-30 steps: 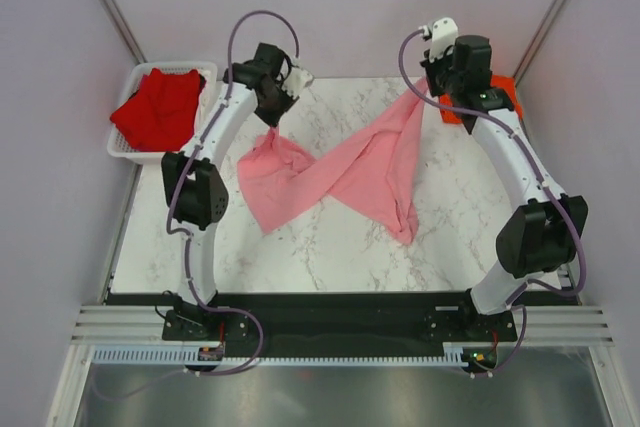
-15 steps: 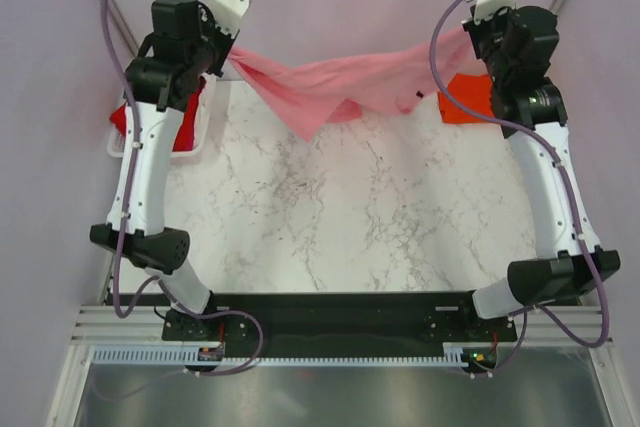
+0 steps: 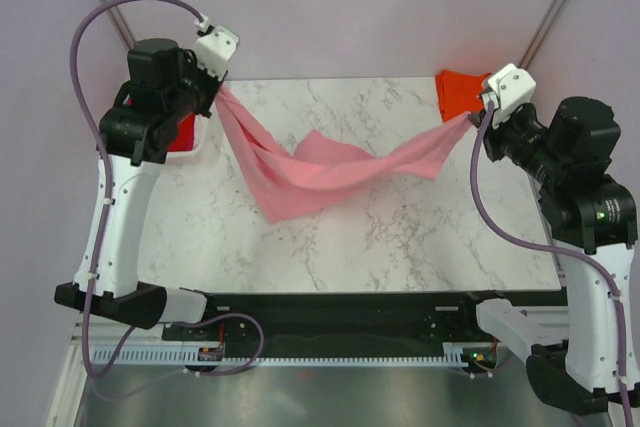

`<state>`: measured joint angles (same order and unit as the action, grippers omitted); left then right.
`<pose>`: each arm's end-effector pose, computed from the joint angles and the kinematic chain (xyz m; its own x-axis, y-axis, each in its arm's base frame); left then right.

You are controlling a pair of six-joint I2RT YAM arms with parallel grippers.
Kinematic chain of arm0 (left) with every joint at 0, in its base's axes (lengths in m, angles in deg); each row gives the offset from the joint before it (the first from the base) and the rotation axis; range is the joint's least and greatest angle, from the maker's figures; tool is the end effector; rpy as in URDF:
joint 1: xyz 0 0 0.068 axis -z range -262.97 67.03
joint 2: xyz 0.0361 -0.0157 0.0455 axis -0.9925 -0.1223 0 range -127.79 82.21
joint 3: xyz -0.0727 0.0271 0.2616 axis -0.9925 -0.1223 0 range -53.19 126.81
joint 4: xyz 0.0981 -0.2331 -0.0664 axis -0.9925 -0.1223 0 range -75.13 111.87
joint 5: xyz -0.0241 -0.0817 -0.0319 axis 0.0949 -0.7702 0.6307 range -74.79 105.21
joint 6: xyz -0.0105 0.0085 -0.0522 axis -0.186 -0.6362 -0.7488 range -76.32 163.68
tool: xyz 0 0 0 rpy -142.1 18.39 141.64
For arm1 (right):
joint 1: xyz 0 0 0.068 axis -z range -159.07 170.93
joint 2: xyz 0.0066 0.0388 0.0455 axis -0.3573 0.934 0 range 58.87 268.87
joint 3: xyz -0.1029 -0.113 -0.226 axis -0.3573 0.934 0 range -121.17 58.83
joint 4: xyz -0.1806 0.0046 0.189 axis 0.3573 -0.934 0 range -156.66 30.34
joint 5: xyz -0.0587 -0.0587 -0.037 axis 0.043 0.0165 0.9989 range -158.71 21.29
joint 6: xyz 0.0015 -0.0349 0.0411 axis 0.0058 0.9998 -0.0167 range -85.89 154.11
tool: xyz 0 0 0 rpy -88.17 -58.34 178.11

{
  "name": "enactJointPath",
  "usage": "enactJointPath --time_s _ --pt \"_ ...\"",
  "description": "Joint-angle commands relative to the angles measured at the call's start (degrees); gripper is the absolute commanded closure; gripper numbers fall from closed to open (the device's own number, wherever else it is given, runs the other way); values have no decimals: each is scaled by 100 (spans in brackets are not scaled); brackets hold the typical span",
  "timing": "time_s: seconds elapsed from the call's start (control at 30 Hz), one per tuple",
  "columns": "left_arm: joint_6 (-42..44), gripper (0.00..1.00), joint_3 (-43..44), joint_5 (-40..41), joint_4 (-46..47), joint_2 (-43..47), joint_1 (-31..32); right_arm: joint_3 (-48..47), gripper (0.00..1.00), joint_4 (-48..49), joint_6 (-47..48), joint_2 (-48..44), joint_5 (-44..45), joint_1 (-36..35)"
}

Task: Fold and stack the t-shirts
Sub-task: Flatten the tshirt out

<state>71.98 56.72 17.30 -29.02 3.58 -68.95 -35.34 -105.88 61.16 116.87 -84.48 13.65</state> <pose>0.2424 -0.0592 0.5141 -0.1877 0.5352 -0.8236 0.3383 0.8224 0.4573 0.1466 0.0286 0.5115 0.0221 -0.4384 -0.8985 -0.4237 0.8099 -0.4056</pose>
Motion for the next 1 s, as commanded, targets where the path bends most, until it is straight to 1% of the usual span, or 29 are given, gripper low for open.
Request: enactJointPath --time_s 0.0,0.07,0.1,0.2,0.27,0.3,0.33,0.4,0.43,0.47,0.5,0.53,0.57,0.6,0.63,0.67,0.7,0.73,0.77,0.8,0.83,0.87,0.9,0.93,0.97 --pt "-139 98 -556 -436 -52 198 66 294 100 -627 -481 45 -568 8" --pt "-166 98 -724 -534 -140 260 66 180 100 -285 -621 159 -297 8" --pt "-166 98 -873 -586 -140 278 57 58 100 83 -639 307 -226 8" --pt "-26 98 -1252 -535 -96 95 66 -171 100 559 -683 746 12 8" --pt "167 98 -1349 -534 -79 -431 57 -172 100 780 -797 975 109 8" --pt "246 98 -1340 -508 43 -669 57 -67 100 1051 -867 1185 144 0" --pt "351 98 -1323 -447 166 -1237 57 12 100 1192 -903 1301 162 -1" --pt "457 98 -1017 -272 491 -1828 39 240 100 1587 -920 1668 214 8" --pt "484 98 -850 -227 554 -2501 31 267 100 1676 -921 1801 215 0" --pt "484 96 -396 -226 572 -2813 22 268 100 1730 -903 1942 197 8" --pt "458 89 -139 96 563 -3146 22 224 100 1774 -894 2213 206 8" --pt "397 77 81 177 537 -3532 13 198 100 1783 -886 2338 215 8" --pt "318 74 405 187 493 -3606 22 171 100 1809 -885 2443 232 0" --pt "143 71 478 91 449 -3598 39 154 100 1818 -859 2601 250 8" --pt "54 58 453 -67 370 -3502 57 153 100 1827 -850 2637 267 0" --pt "-16 50 131 -425 361 -3049 83 171 100 1827 -859 2664 285 -1" --pt "-60 40 -142 -585 361 -2783 222 241 100 1835 -842 2629 302 -1" --pt "-61 39 -476 -700 352 -2450 346 293 100 1836 -824 2594 303 8" --pt "-52 41 -1245 -858 317 -2159 495 442 100 1862 -807 2498 311 0" --pt "0 44 -1670 -955 300 -1521 870 522 100 1879 -789 2445 320 8" --pt "-17 49 -2075 -1034 238 -1254 1074 601 100 1888 -780 2401 338 8" --pt "-34 51 -2775 -1270 151 -1016 1303 732 100 1888 -771 2331 338 0" --pt "-87 54 -3060 -1403 54 -657 1679 794 100 1888 -780 2304 338 -1" --pt "-105 58 -3324 -1535 -34 -558 1822 847 100 1888 -797 2278 320 8" --pt "-113 59 -3805 -1771 -130 -470 1902 935 100 1880 -806 2260 294 8"
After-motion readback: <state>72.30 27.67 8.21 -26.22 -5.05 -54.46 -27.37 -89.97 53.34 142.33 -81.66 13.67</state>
